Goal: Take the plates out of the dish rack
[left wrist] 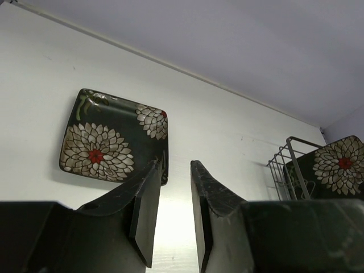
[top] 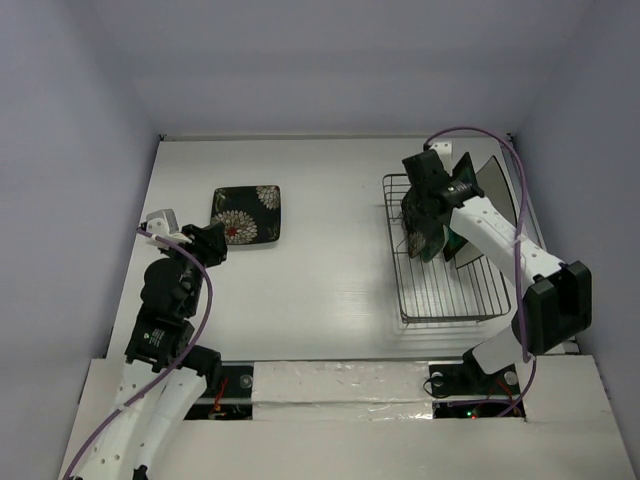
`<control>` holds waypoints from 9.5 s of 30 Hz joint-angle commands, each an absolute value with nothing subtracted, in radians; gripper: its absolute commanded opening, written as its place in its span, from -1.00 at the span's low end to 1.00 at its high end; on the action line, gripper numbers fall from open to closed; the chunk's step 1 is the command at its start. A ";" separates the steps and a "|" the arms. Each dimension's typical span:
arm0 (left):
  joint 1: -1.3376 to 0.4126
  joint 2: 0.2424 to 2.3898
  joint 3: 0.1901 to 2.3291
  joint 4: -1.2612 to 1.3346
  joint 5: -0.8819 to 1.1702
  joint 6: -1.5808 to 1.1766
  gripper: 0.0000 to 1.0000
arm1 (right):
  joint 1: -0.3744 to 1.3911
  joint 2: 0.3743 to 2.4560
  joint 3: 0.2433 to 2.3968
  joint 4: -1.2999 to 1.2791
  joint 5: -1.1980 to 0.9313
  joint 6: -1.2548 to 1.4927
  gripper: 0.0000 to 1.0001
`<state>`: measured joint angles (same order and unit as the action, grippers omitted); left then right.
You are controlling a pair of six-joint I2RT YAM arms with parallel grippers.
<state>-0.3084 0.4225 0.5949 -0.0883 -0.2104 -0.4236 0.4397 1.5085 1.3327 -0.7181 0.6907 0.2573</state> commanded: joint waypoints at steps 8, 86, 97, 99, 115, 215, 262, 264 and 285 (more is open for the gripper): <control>-0.316 0.410 0.584 -0.043 -0.207 -0.426 -0.42 | 0.440 1.497 1.456 -0.775 0.755 0.203 -0.96; -0.307 0.399 0.580 -0.032 -0.207 -0.431 0.17 | 0.842 2.223 1.665 0.325 -0.025 1.098 0.33; -0.307 0.382 0.580 -0.034 -0.207 -0.431 0.17 | 0.842 2.051 1.499 0.175 0.054 0.882 0.87; -0.307 0.380 0.580 -0.034 -0.207 -0.433 0.17 | 0.842 2.010 1.483 0.169 0.025 0.847 0.86; -0.307 0.383 0.580 -0.035 -0.207 -0.433 0.17 | 0.842 2.125 1.565 -0.014 0.047 0.744 -0.72; -0.362 0.291 0.589 -0.066 -0.207 -0.434 -0.27 | 0.616 1.259 1.503 -0.748 0.641 0.365 -1.00; -0.362 0.304 0.588 -0.067 -0.207 -0.437 -0.26 | 1.164 1.635 0.853 -0.204 0.549 1.094 -0.18; -0.362 0.301 0.588 -0.067 -0.207 -0.439 -0.26 | 1.164 1.649 0.870 -0.224 0.551 1.083 -0.13; -0.362 0.281 0.589 -0.071 -0.207 -0.436 -0.80 | 0.916 1.249 1.259 -0.899 0.950 0.740 -1.00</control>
<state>-0.3584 0.2966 0.5835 -0.1028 -0.2104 -0.4381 1.0439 1.3403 1.1973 -0.7326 0.8223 0.8707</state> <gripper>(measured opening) 0.125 0.010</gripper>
